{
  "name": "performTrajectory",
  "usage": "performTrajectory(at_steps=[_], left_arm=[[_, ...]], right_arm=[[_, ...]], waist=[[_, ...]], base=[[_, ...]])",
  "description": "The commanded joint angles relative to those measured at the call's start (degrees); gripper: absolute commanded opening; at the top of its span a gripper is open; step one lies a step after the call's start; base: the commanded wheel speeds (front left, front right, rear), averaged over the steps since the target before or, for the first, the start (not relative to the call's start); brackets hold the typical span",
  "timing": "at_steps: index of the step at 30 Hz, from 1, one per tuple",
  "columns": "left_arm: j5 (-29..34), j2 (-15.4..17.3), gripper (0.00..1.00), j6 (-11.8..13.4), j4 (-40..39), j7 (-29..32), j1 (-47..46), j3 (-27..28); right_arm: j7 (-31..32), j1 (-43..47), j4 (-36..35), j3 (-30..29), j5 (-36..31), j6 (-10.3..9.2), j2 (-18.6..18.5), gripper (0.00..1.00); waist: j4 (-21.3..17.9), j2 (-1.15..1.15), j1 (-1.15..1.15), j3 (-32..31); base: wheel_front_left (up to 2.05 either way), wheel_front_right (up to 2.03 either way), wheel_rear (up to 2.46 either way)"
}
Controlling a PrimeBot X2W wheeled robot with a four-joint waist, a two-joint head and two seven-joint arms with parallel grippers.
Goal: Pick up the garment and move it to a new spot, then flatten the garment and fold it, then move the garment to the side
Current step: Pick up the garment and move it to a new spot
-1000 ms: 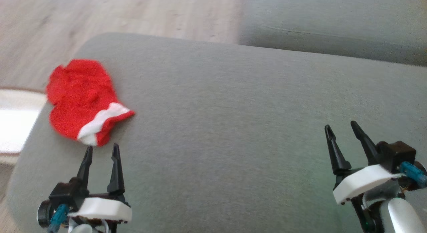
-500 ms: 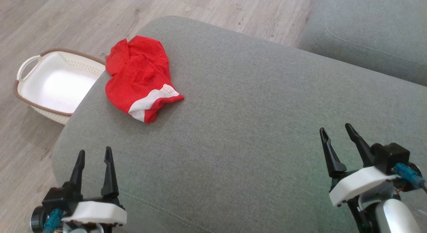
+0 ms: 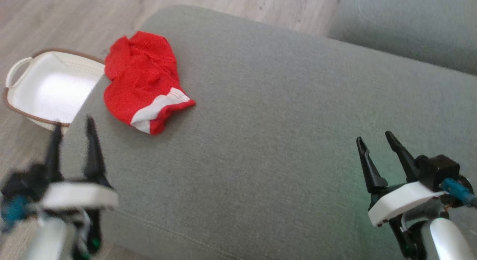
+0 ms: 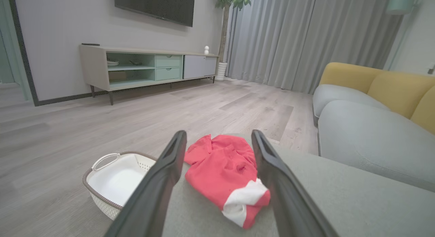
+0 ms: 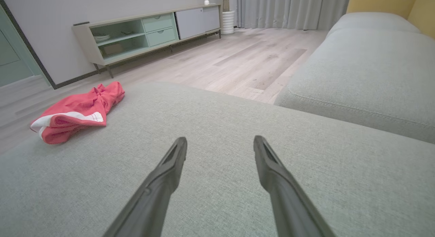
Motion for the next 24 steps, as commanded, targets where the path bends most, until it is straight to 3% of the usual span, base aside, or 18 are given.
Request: performTrajectory(at_steps=[1,11,16,24], left_arm=[[-0.40,2.10,1.00,0.40,-2.00,0.71,-4.34,2.98],[-10.57,9.83,1.00,2.11,8.08,20.23,-16.90,10.67],[-13.49,12.93,1.00,4.84,15.03,28.22,-19.31,13.18],[-19.11,13.21,1.00,8.91,21.93,34.94,-18.31,17.98]], right_arm=[[0.00,-2.71,-2.35,1.23,0.30,0.39,-1.45,1.00],[2.68,-7.04,-7.67,3.07,0.16,0.39,-5.29,1.00],[2.91,-8.82,-10.07,2.24,0.54,0.39,-7.09,1.00],[1.87,-10.26,-11.79,1.04,1.03,0.39,-7.42,1.00]], waist=[[-1.69,0.00,0.00,1.98],[-12.14,0.00,0.00,14.75],[-17.33,0.00,0.00,20.50],[-22.90,0.00,0.00,25.29]], base=[[0.00,0.00,0.00],[0.00,0.00,0.00],[0.00,0.00,0.00],[0.00,0.00,0.00]])
